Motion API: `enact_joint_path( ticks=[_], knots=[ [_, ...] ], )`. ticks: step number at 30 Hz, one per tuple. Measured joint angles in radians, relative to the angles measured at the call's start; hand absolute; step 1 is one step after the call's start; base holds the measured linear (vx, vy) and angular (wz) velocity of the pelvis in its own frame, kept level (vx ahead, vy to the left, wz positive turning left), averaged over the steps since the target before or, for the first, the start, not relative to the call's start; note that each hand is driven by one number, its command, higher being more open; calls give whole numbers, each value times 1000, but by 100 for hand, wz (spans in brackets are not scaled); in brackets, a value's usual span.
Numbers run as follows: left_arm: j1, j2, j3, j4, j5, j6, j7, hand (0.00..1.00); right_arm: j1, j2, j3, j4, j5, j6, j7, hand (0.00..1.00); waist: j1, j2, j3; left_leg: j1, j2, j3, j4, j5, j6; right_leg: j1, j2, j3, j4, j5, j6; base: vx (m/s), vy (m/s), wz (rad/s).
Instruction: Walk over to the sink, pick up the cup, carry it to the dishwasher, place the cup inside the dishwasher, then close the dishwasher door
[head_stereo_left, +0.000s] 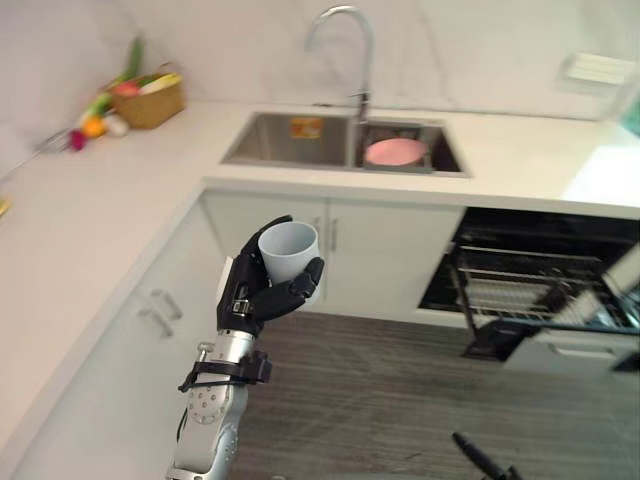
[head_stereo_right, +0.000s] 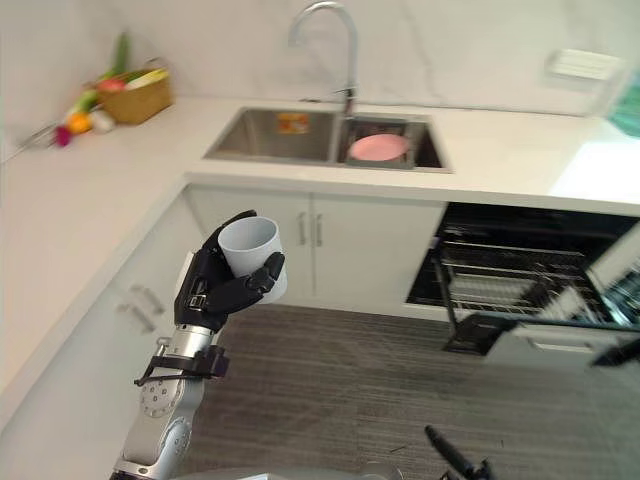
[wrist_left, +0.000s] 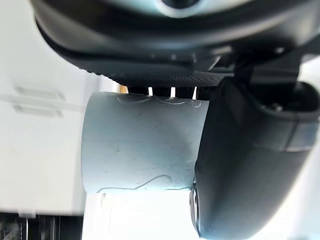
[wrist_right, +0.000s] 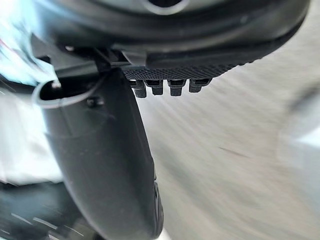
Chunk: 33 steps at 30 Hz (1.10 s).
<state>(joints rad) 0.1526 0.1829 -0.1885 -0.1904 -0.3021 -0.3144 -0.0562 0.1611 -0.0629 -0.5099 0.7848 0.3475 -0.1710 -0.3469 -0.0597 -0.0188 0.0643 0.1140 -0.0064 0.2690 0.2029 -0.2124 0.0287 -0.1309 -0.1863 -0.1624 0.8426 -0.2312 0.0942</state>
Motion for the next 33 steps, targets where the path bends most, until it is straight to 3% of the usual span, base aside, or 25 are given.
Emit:
enact_joint_path(
  ticks=[2, 5, 7, 8, 9, 10, 12, 14, 15, 16, 17, 18, 19, 20, 22, 23, 24, 28, 29, 31, 32, 33],
  knots=[
    [-7, -5, -19, -16, 7, -8, -32, 0, 1, 5, -4, -177, -45, -40, -115, 100, -12, 6, -1, 16, 0, 48, -31, 1, 0, -57, 41, -95, -14, -60, -17, 237, 41, -70],
    [-9, -13, -47, -16, 9, -8, -75, 0, 5, 9, -5, -452, -156, -112, -238, 100, -26, 24, 11, 67, 17, 72, -65, 0, 0, -138, 11, -343, -69, -120, -122, 257, -53, -57],
    [-10, -17, -58, -16, 8, -9, -84, 0, 6, 13, -12, -561, -187, -147, -271, 100, -43, 39, 31, 121, 46, 75, -78, 0, 0, -174, -3, -424, -149, -122, -136, 342, -173, -31],
    [-12, -18, -58, -20, 10, -11, -81, 0, 6, 17, -14, -624, -188, -177, -262, 100, -50, 16, 34, 177, 30, 84, -71, -10, -16, -167, -19, -462, -353, 10, -151, 348, -187, -29],
    [-13, -10, -54, -32, 10, -11, -76, 0, 6, 18, -8, -650, -188, -185, -259, 100, -54, -12, 35, 191, 14, 89, -42, -26, -41, -154, -35, -475, -460, 214, -224, 417, -227, -100],
    [-20, -31, -57, -26, 21, -20, -44, 0, -35, -20, 8, -648, -182, -196, -201, 100, -27, 36, 36, 185, 42, 69, -9, -99, -60, -132, 43, -462, -483, 206, -291, 250, -178, -117],
    [-66, -31, -70, -3, 45, -21, -21, 0, -74, -30, 38, -647, -178, -196, -140, 100, -24, 40, 52, 167, 40, 75, -13, -106, -49, -119, 84, -443, -499, 207, -288, 115, -153, -97],
    [-103, -29, -87, 37, 68, -23, -10, 0, -81, -30, 88, -662, -175, -196, -81, 100, -13, 45, 58, 199, 69, 100, -21, -127, -38, -91, 145, -410, -510, 204, -282, 12, -127, -75],
    [-115, -22, -97, 47, 72, -24, -11, 0, -76, -31, 108, -696, -176, -196, -44, 100, -14, 50, 56, 203, 87, 123, -16, -139, -42, -89, 178, -389, -526, 205, -240, 9, -125, -57],
    [-121, -34, -100, 51, 86, -28, -19, 0, -78, -35, 99, -740, -175, -196, -6, 100, -14, 94, 67, 199, 128, 147, -3, -148, -42, -121, 170, -378, -429, 123, -229, 33, -110, -29],
    [-120, -46, -100, 50, 95, -28, -23, 0, -80, -44, 81, -769, -174, -195, 6, 100, -22, 96, 68, 204, 136, 144, 3, -156, -39, -145, 115, -357, -275, 36, -239, 137, -67, -3],
    [-111, -52, -95, 46, 95, -39, -20, 0, -81, -66, 67, -799, -173, -190, 20, 100, -30, 106, 58, 206, 139, 143, 22, -182, 1, -144, 58, -326, -180, -15, -198, 200, -51, 7],
    [-104, -50, -90, 44, 95, -45, -13, 0, -82, -82, 70, -810, -171, -189, 36, 100, -26, 114, 44, 202, 146, 149, 47, -199, 24, -121, 42, -305, -197, -32, -177, 313, -54, -15],
    [-100, -56, -76, 47, 94, -50, -2, 0, -98, -115, 90, -810, -168, -178, 65, 100, -18, 126, 41, 140, 194, 154, 232, -206, 19, -98, 58, -295, -233, -73, -160, 301, -132, -14],
    [-84, -75, -77, 76, 93, -46, 23, 0, -122, -151, 129, -810, -144, -130, 103, 100, 2, 122, 52, -75, 298, 90, 696, -121, -29, -24, 108, -286, -334, -46, -183, 320, -193, -24],
    [-69, -82, -77, 79, 93, -46, 29, 0, -134, -152, 143, -809, -144, -124, 116, 100, 10, 129, 56, -114, 302, 56, 763, -124, -37, 18, 124, -281, -376, -34, -183, 272, -131, -43],
    [-35, -89, -77, 80, 93, -46, 33, 0, -146, -154, 174, -810, -146, -123, 135, 100, 20, 119, 64, -170, 296, 15, 773, -128, -45, 89, 148, -270, -454, -16, -177, 376, -139, -41],
    [-15, -93, -77, 79, 98, -80, 51, 0, -175, -205, 264, -812, -156, -115, 168, 100, 41, 119, 63, -222, 209, 7, 292, -109, -62, 194, 158, -226, -565, -6, -160, 370, -73, -41],
    [-19, -96, -76, 78, 108, -97, 81, 0, -178, -219, 292, -813, -159, -96, 178, 100, 53, 118, 63, -225, 152, -55, 127, 40, -70, 219, 163, -183, -582, -9, -141, 350, 40, -61],
    [-21, -84, -75, 79, 111, -102, 104, 0, -185, -217, 304, -813, -159, -83, 183, 100, 63, 113, 60, -187, 126, -68, 51, 132, -83, 225, 160, -144, -585, -11, -124, 332, 81, -64],
    [-43, -64, -75, 84, 128, -102, 125, 0, -188, -221, 300, -817, -157, -70, 188, 100, 41, 101, 55, -128, 92, -59, -55, 169, -75, 240, 134, -140, -600, -5, -93, 304, 100, -27],
    [-55, -61, -75, 84, 129, -102, 125, 0, -191, -225, 293, -818, -153, -64, 188, 100, 36, 96, 54, -106, 82, -59, -96, 184, -70, 241, 128, -145, -598, -2, -84, 349, 115, 11]
  ],
)
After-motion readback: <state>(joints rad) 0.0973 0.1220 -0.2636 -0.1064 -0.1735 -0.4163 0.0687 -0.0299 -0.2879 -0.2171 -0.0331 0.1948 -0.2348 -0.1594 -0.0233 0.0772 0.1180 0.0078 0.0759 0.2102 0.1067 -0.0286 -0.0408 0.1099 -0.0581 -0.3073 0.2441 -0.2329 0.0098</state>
